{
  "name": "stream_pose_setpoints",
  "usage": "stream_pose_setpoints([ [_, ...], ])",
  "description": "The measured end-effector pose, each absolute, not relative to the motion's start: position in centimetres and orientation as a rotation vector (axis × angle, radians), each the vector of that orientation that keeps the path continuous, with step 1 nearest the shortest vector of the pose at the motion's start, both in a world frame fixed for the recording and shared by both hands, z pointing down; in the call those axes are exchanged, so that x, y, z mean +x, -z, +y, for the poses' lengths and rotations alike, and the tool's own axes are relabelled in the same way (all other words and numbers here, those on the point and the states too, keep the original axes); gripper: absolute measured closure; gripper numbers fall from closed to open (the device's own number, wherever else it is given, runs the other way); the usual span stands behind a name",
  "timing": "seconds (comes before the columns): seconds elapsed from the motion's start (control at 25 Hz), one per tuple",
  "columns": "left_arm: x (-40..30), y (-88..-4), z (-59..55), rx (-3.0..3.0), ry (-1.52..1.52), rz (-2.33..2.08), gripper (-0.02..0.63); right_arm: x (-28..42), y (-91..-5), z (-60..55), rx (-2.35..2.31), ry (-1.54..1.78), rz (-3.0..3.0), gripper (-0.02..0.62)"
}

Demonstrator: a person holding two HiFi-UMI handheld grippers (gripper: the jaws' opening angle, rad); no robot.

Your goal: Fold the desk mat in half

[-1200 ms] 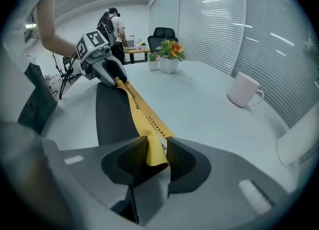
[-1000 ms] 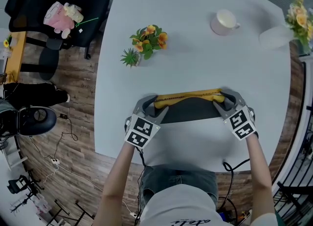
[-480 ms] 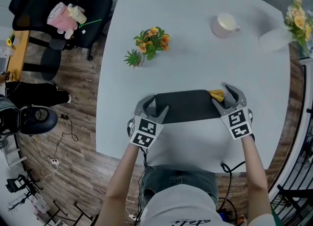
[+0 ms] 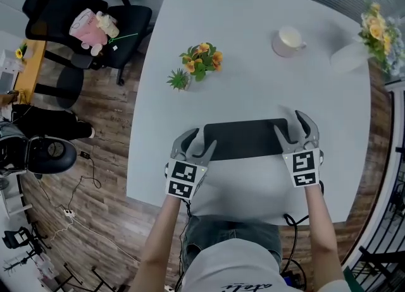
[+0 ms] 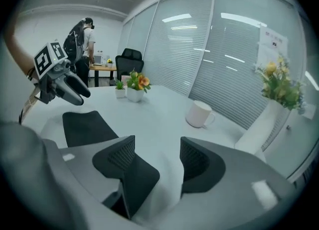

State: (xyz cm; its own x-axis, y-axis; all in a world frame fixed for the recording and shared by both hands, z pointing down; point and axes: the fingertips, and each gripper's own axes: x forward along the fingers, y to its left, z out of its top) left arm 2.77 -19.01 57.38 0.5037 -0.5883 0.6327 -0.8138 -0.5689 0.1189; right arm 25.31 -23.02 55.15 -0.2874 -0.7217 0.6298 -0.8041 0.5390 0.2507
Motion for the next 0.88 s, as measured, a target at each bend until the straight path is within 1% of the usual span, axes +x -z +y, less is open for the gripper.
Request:
stream_pose_setpoints([
  [0.24, 1.1, -52.0, -20.0, 2.341, -0.58, -1.357, 0.385, 25.0, -50.1, -23.3, 1.429, -0.135, -2.135, 0.327],
  [0.56, -0.3, -43.4, -21.3, 2.403, -0.348, -1.581, 0.385, 24.8, -43.6, -22.4, 1.625, -0.06, -2.212, 0.353],
  [0.68, -0.6, -40.6, -21.2, 2.434, -0.289, -1.631, 0.387, 24.7, -40.6, -22.0, 1.69, -0.011, -2.237, 0.389],
  [0.88, -0.9, -37.1, -20.8, 2.467, -0.226, -1.719, 0.397, 25.1, -37.1, -21.1, 1.784, 0.033, -2.258, 0.42],
])
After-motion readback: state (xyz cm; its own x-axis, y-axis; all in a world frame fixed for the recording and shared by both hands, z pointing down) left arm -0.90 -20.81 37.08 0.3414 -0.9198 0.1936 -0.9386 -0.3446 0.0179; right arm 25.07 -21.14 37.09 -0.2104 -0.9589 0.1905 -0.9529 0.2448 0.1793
